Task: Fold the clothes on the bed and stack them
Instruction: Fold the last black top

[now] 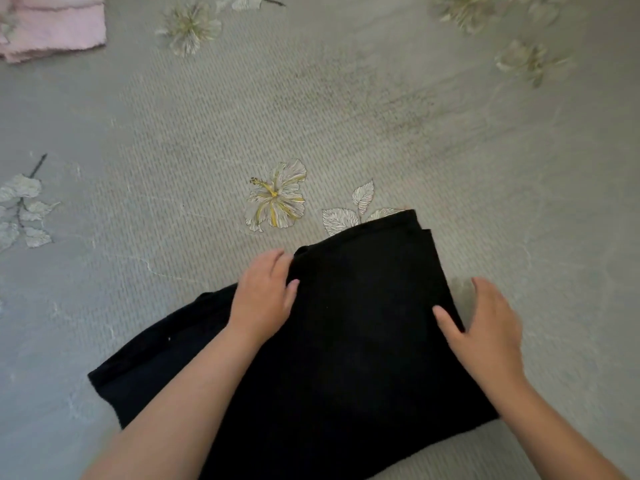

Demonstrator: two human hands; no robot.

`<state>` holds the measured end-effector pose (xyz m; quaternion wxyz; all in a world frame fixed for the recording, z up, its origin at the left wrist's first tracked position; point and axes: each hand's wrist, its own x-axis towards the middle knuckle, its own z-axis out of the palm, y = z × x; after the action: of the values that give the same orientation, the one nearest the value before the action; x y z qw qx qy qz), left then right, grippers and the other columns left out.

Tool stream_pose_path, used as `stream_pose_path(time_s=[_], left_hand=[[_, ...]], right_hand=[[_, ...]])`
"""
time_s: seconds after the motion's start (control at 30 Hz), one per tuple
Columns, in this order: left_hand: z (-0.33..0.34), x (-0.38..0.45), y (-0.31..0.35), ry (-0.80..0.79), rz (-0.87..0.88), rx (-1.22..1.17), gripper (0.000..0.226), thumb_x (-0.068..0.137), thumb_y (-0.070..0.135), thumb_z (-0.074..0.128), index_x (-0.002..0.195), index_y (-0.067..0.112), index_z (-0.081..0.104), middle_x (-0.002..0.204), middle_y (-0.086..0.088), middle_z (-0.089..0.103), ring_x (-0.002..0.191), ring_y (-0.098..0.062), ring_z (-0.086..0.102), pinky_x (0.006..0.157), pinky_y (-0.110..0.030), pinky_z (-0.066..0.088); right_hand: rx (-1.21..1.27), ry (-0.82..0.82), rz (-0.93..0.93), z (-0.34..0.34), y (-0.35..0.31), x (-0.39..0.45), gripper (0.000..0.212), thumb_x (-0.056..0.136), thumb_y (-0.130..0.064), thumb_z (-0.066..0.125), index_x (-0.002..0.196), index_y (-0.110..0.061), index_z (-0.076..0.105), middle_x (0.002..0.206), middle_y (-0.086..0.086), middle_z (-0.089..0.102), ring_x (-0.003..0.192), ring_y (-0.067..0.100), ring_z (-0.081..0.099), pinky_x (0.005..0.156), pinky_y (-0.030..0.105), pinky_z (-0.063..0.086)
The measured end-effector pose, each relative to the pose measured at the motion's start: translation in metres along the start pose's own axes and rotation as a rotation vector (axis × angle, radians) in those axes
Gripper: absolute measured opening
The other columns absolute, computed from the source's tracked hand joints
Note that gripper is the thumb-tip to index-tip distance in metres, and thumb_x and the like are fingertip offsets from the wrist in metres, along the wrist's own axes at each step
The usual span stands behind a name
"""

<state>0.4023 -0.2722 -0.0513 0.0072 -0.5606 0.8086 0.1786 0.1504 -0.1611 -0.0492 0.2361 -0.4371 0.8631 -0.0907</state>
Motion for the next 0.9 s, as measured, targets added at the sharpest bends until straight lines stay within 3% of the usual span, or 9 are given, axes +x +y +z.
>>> stream_pose_path(time_s=[0.13,0.27,0.3,0.37,0.47,0.53,0.7,0.8,0.9], left_hand=[[0.015,0.058,0.085,-0.089,0.327,0.047,0.046,0.093,0.012,0.045,0.138,0.005,0.036,0.142,-0.011,0.038,0.129,-0.027,0.036,0.104,-0.035,0.029],[0.028,0.105,0.145,-0.239,0.482,0.268,0.063,0.088,0.006,0.045,0.144,0.02,0.02,0.152,-0.002,0.019,0.133,-0.027,0.026,0.103,-0.04,0.031],[0.029,0.113,0.155,-0.294,0.499,0.333,0.064,0.086,0.005,0.046,0.143,0.023,0.023,0.151,0.0,0.02,0.131,-0.026,0.027,0.1,-0.041,0.034],[0.03,0.127,0.171,-0.368,0.53,0.483,0.054,0.085,0.006,0.049,0.135,0.022,0.036,0.142,-0.001,0.034,0.124,-0.026,0.034,0.092,-0.04,0.039],[0.03,0.137,0.184,-0.418,0.533,0.634,0.036,0.086,0.005,0.048,0.121,0.013,0.05,0.124,-0.007,0.048,0.117,-0.026,0.04,0.088,-0.038,0.041],[0.029,0.141,0.187,-0.428,0.49,0.574,0.032,0.086,0.002,0.047,0.117,0.008,0.051,0.119,-0.01,0.05,0.114,-0.027,0.043,0.088,-0.039,0.041],[0.01,0.147,0.2,-0.098,0.504,0.241,0.014,0.083,-0.001,0.044,0.094,0.002,0.051,0.099,-0.015,0.054,0.092,-0.03,0.047,0.064,-0.033,0.03],[-0.009,0.144,0.205,0.065,0.457,0.067,0.015,0.081,0.0,0.045,0.095,-0.002,0.051,0.098,-0.02,0.054,0.088,-0.032,0.047,0.063,-0.031,0.025],[-0.029,0.13,0.19,0.185,0.439,-0.036,0.014,0.078,-0.004,0.048,0.091,-0.006,0.051,0.093,-0.025,0.053,0.084,-0.035,0.049,0.061,-0.027,0.022]], right_hand=[[-0.092,-0.153,0.182,0.004,0.038,-0.038,0.074,0.077,-0.053,0.06,0.133,-0.01,0.039,0.125,0.007,0.053,0.118,0.025,0.047,0.099,0.043,0.034],[-0.015,-0.166,0.182,0.011,0.047,-0.037,0.036,0.085,-0.047,0.055,0.11,-0.021,0.055,0.099,-0.007,0.061,0.097,0.013,0.054,0.086,0.03,0.024],[0.008,-0.168,0.17,0.012,0.048,-0.035,0.022,0.087,-0.044,0.055,0.094,-0.023,0.057,0.086,-0.009,0.058,0.086,0.011,0.053,0.079,0.029,0.021],[0.037,-0.183,0.15,0.011,0.051,-0.03,0.025,0.09,-0.04,0.053,0.072,-0.022,0.05,0.066,-0.013,0.046,0.071,0.009,0.046,0.07,0.027,0.016],[0.11,-0.196,0.14,0.003,0.065,-0.016,0.017,0.09,-0.037,0.053,0.089,-0.022,0.061,0.071,-0.011,0.049,0.077,0.012,0.052,0.071,0.027,0.014],[0.12,-0.16,0.132,-0.009,0.075,-0.003,0.017,0.089,-0.034,0.055,0.087,-0.019,0.061,0.07,-0.01,0.048,0.079,0.015,0.054,0.067,0.027,0.01],[-0.049,0.138,0.048,-0.061,0.093,0.041,0.011,0.085,-0.014,0.056,0.087,-0.006,0.062,0.088,0.009,0.055,0.086,0.029,0.053,0.07,0.028,0.017],[-0.089,0.413,-0.013,-0.098,0.086,0.055,0.011,0.076,0.004,0.052,0.08,0.002,0.062,0.081,0.017,0.055,0.073,0.033,0.051,0.068,0.028,0.014],[-0.13,0.515,-0.101,-0.122,0.065,0.04,0.013,0.068,0.007,0.054,0.072,-0.002,0.063,0.069,0.013,0.058,0.065,0.03,0.054,0.066,0.024,0.002]])
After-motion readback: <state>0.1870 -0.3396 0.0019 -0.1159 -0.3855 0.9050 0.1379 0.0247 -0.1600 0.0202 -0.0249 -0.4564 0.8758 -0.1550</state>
